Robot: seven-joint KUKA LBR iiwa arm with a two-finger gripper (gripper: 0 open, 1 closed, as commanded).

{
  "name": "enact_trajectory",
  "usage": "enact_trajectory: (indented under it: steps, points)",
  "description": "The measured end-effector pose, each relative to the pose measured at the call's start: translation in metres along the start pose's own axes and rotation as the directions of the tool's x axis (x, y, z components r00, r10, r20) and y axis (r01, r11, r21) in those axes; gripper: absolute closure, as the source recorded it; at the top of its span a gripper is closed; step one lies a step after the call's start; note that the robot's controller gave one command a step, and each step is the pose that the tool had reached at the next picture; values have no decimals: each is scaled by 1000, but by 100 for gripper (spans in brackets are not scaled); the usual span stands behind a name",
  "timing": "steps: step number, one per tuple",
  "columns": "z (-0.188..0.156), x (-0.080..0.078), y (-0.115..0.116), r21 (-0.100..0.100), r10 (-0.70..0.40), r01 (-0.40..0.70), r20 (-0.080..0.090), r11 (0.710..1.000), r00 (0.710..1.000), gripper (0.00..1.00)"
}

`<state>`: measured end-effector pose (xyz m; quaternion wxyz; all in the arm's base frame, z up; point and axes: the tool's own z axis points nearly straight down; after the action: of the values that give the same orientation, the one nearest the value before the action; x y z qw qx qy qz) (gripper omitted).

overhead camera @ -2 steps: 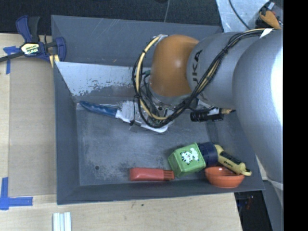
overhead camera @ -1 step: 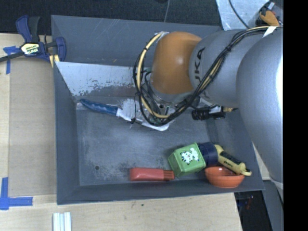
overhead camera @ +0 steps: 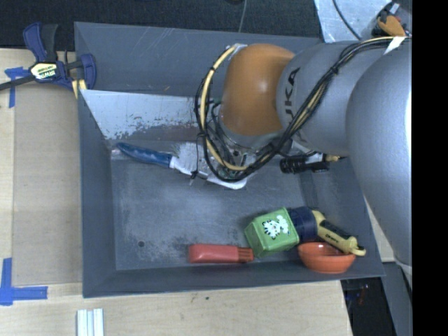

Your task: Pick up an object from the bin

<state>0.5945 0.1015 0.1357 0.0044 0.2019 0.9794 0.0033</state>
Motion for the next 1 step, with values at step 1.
enact_trajectory:
  steps: [1]
  points:
    - [-4,0,0,0,0,0,1,1000,1000,100]
